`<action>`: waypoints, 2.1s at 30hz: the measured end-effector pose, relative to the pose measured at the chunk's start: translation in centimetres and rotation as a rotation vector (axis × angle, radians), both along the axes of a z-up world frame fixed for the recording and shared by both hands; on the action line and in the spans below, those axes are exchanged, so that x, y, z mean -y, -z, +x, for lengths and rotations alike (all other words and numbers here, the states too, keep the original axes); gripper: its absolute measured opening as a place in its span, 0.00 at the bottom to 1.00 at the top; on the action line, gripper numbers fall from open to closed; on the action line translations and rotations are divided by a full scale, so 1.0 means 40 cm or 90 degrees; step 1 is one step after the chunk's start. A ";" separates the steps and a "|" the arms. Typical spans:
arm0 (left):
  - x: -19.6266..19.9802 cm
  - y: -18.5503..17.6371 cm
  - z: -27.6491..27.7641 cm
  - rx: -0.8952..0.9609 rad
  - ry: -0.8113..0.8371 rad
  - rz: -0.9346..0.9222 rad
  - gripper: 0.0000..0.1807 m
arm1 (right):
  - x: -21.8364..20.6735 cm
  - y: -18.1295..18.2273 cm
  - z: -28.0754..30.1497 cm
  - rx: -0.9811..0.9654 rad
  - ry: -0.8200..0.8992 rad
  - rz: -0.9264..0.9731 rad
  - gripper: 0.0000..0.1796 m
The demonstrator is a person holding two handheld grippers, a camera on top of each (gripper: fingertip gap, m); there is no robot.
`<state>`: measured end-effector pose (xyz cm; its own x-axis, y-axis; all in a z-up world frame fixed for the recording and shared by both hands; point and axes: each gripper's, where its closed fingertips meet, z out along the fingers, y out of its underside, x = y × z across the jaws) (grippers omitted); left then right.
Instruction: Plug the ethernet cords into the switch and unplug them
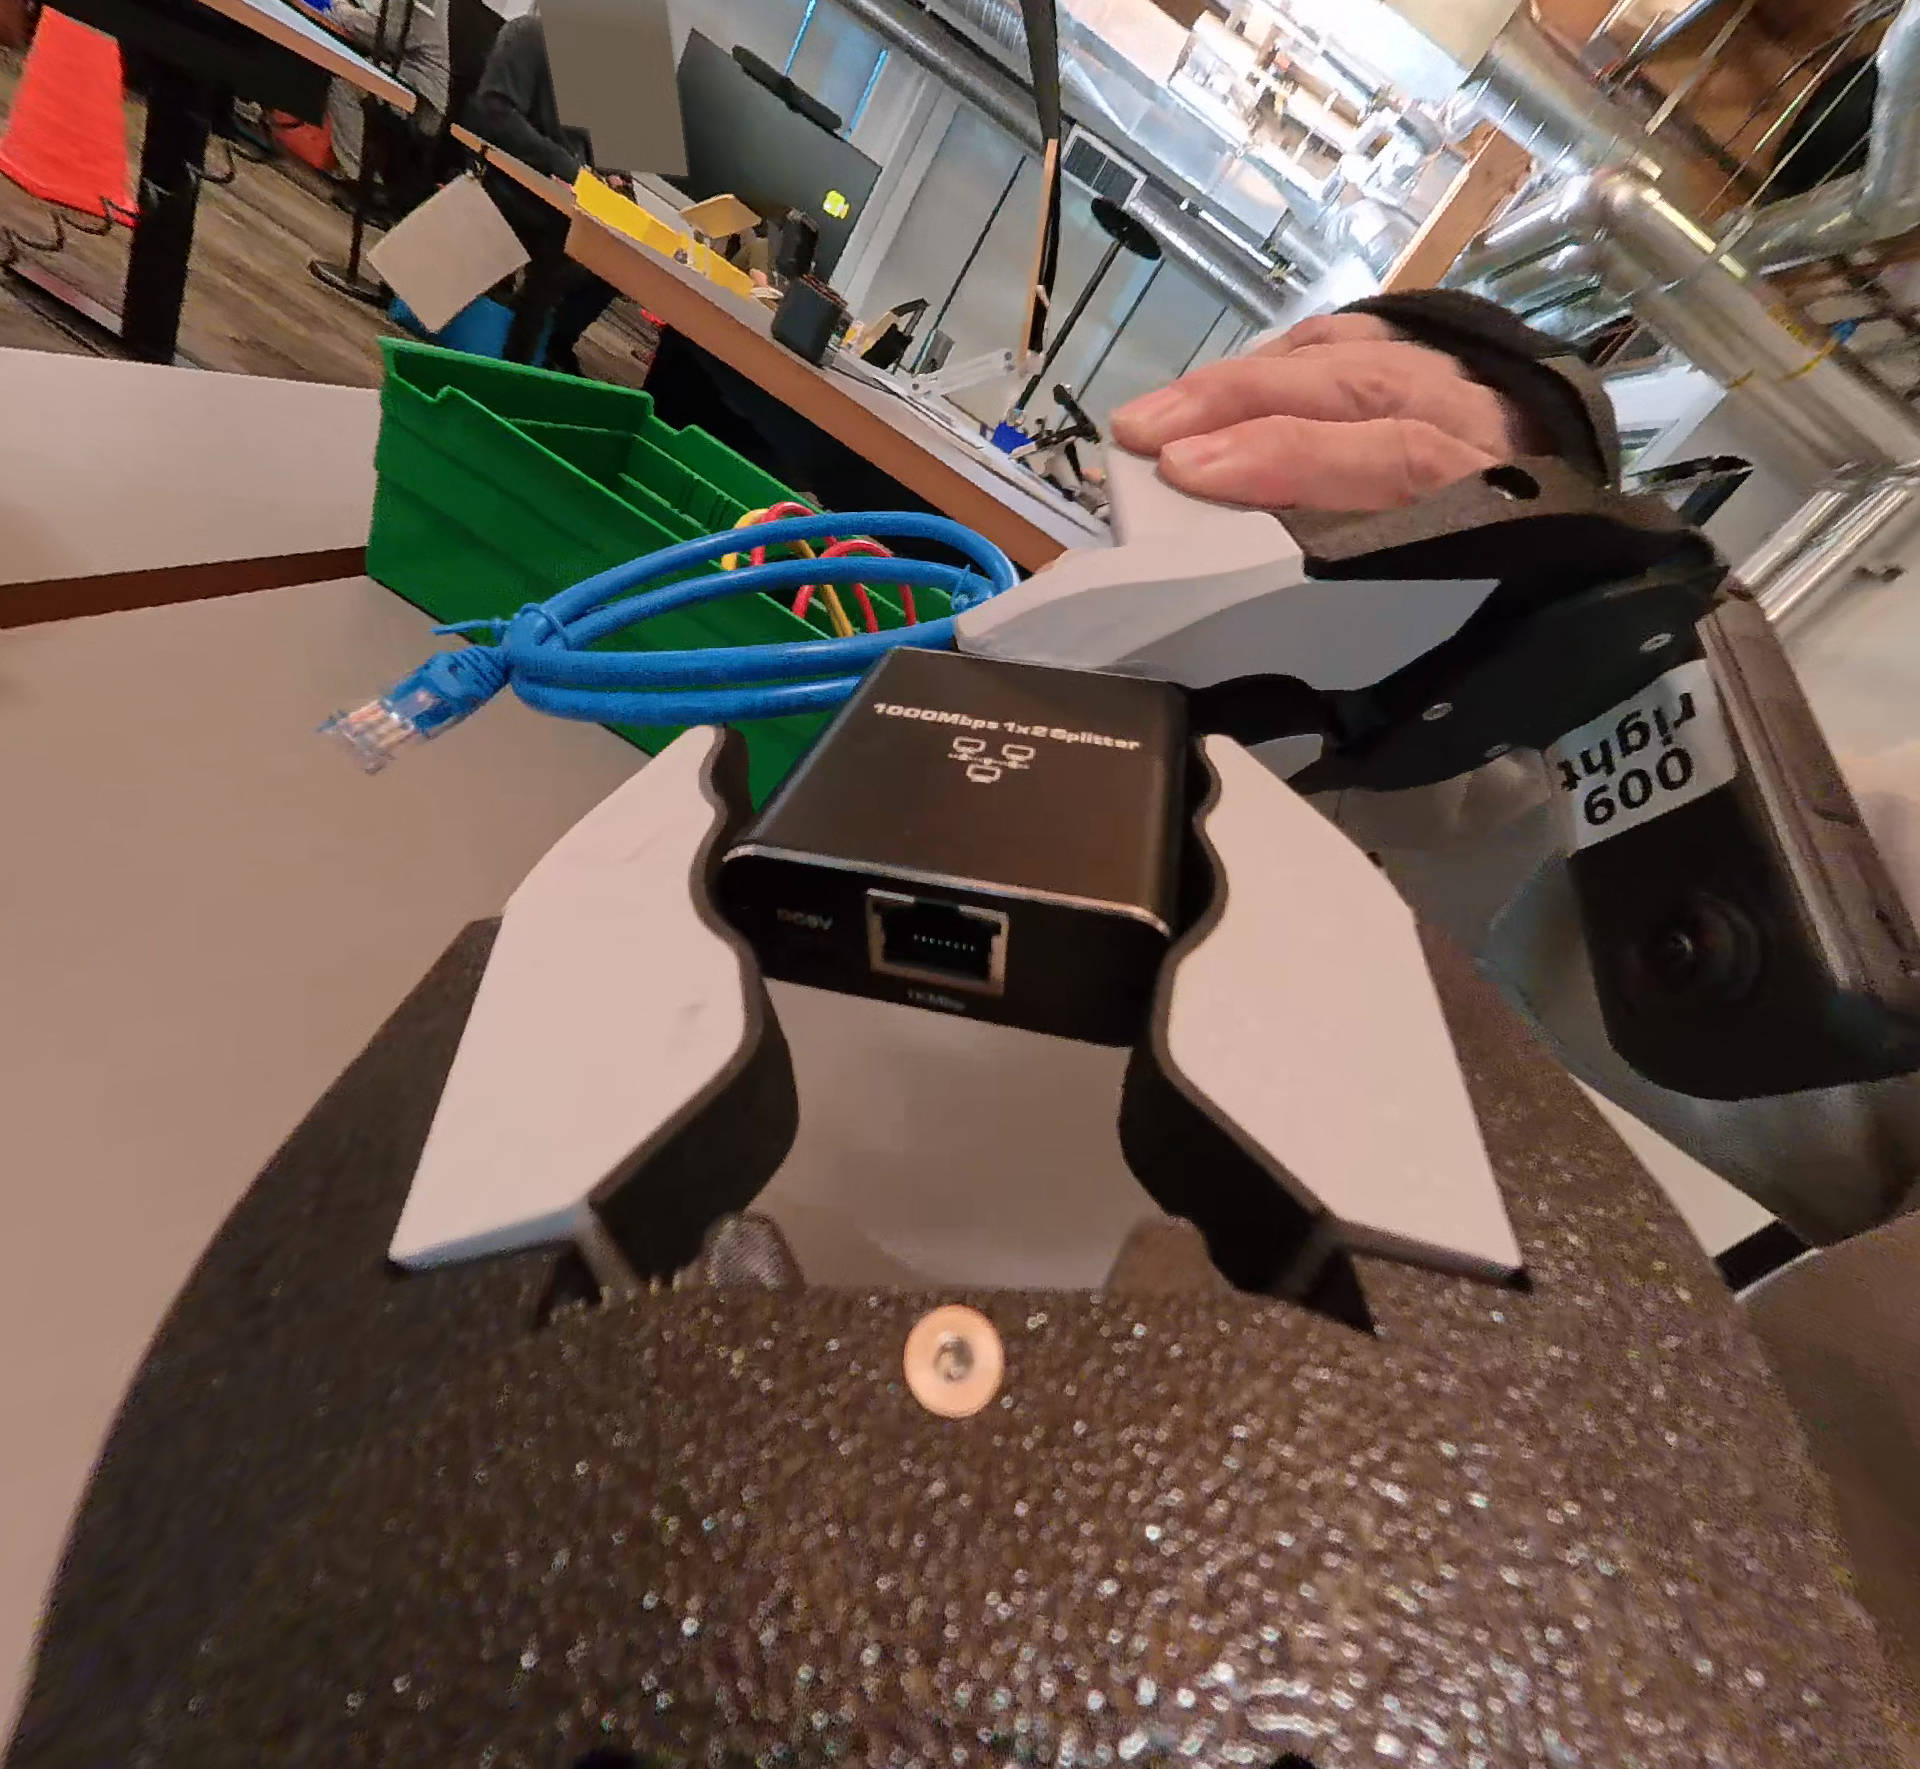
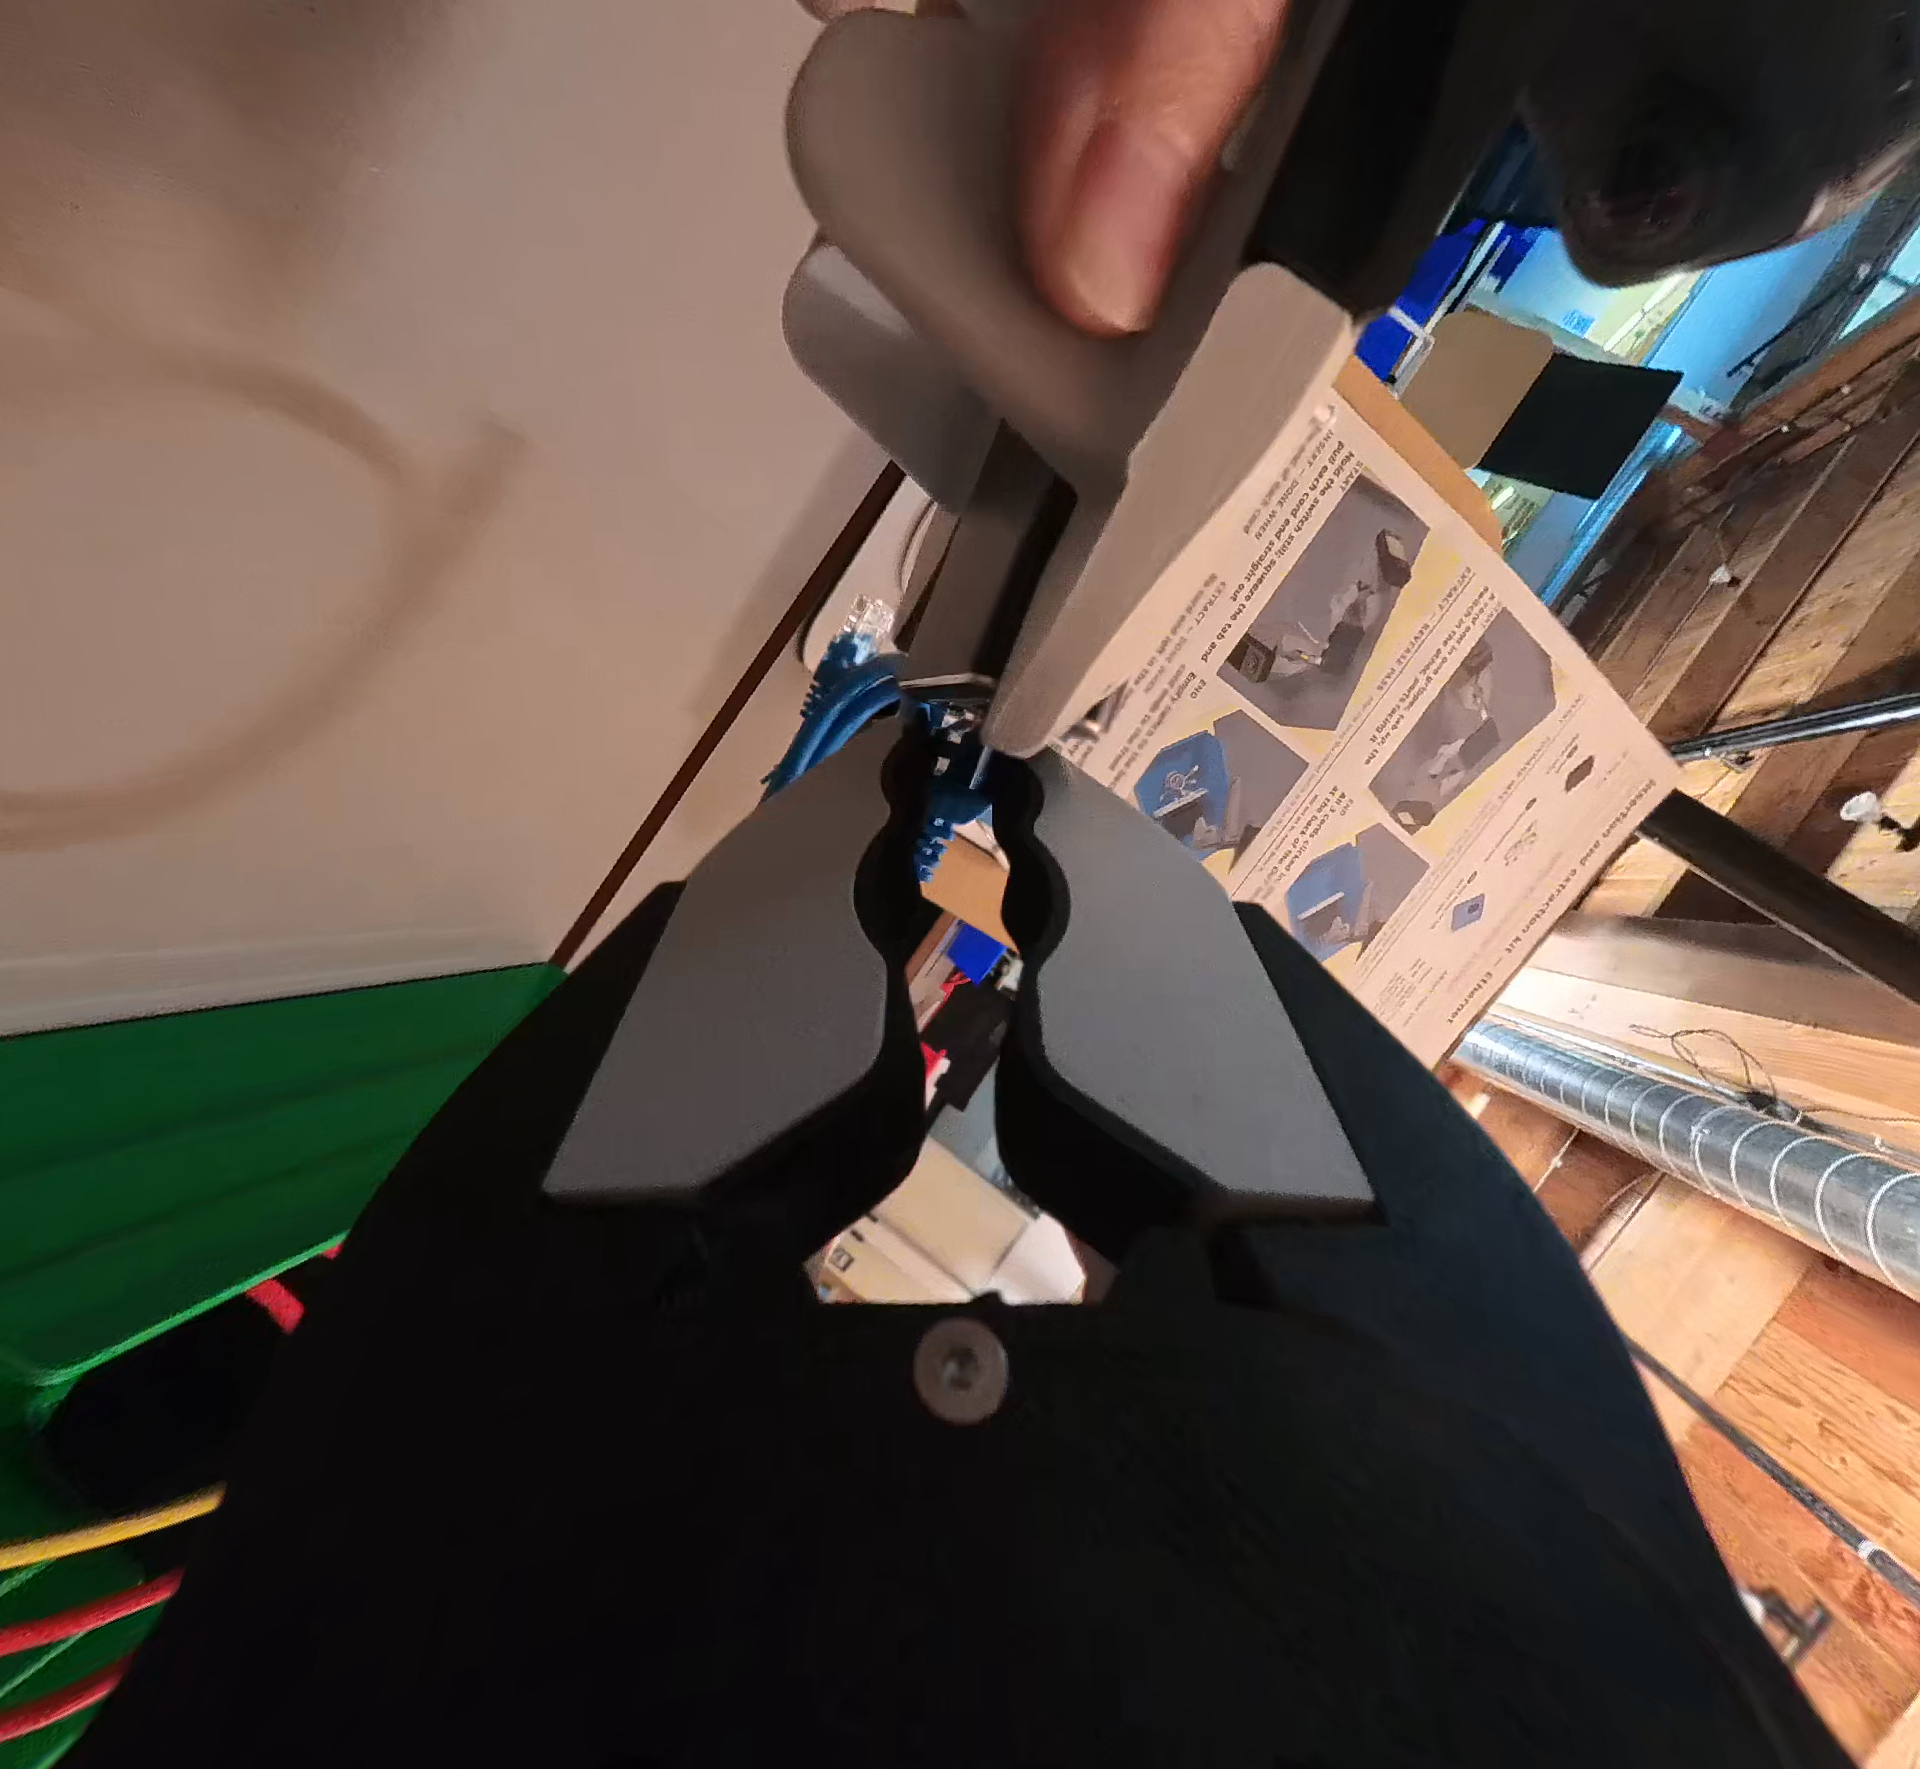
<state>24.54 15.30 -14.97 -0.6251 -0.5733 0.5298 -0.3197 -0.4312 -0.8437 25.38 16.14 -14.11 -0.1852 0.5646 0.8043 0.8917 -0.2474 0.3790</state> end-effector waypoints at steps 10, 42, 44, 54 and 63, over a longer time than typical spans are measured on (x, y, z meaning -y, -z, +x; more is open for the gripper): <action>-0.008 0.000 0.014 0.010 -0.075 0.075 0.43 | -0.004 -0.007 0.016 0.015 0.011 0.010 0.08; -0.007 -0.012 0.011 -0.026 -0.013 -0.100 0.43 | -0.001 -0.001 0.007 0.072 -0.008 -0.117 0.07; -0.008 -0.017 0.010 -0.024 -0.013 -0.105 0.43 | -0.002 -0.007 0.007 0.071 -0.010 -0.120 0.07; 0.004 -0.031 0.004 -0.014 0.015 -0.152 0.43 | 0.008 -0.017 -0.001 0.001 -0.011 -0.137 0.07; 0.030 -0.038 0.011 0.028 -0.026 -0.069 0.43 | 0.006 -0.090 0.053 -0.026 0.083 -0.058 0.07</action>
